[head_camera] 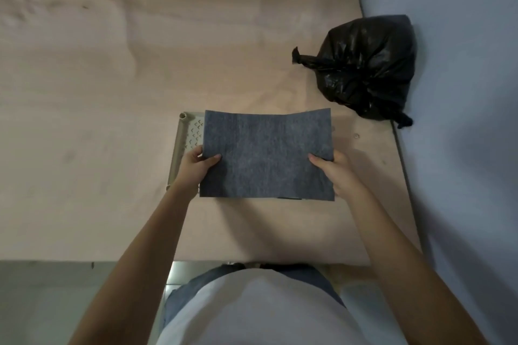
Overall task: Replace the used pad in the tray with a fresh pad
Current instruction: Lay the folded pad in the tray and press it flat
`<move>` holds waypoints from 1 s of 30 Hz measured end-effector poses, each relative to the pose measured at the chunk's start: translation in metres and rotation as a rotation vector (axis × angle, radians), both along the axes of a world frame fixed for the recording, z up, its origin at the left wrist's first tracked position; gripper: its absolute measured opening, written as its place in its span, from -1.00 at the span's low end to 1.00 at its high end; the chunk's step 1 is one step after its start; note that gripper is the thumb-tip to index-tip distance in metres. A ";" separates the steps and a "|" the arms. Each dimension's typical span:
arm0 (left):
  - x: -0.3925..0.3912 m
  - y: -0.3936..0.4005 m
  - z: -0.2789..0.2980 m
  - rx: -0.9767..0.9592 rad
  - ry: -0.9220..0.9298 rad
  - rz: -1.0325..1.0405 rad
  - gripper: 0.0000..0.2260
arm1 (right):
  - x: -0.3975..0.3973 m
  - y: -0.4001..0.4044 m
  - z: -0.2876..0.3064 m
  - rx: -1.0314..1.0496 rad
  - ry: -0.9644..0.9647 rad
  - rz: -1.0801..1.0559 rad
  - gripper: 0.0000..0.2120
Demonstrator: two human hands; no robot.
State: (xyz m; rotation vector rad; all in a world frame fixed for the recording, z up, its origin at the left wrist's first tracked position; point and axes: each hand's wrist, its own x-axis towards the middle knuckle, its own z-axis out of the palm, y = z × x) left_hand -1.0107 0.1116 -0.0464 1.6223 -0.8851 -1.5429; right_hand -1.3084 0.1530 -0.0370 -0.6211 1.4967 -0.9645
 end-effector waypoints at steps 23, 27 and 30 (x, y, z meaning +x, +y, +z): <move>0.015 -0.028 -0.023 -0.008 -0.311 -0.107 -0.82 | 0.030 -0.016 0.002 0.005 0.265 0.052 -0.69; 0.014 -0.028 -0.020 -0.029 -0.385 -0.138 -0.81 | 0.032 -0.017 0.002 0.032 0.278 0.061 -0.68; 0.010 -0.022 -0.014 -0.088 -0.702 -0.163 -0.70 | 0.033 -0.017 0.002 0.034 0.315 0.056 -0.69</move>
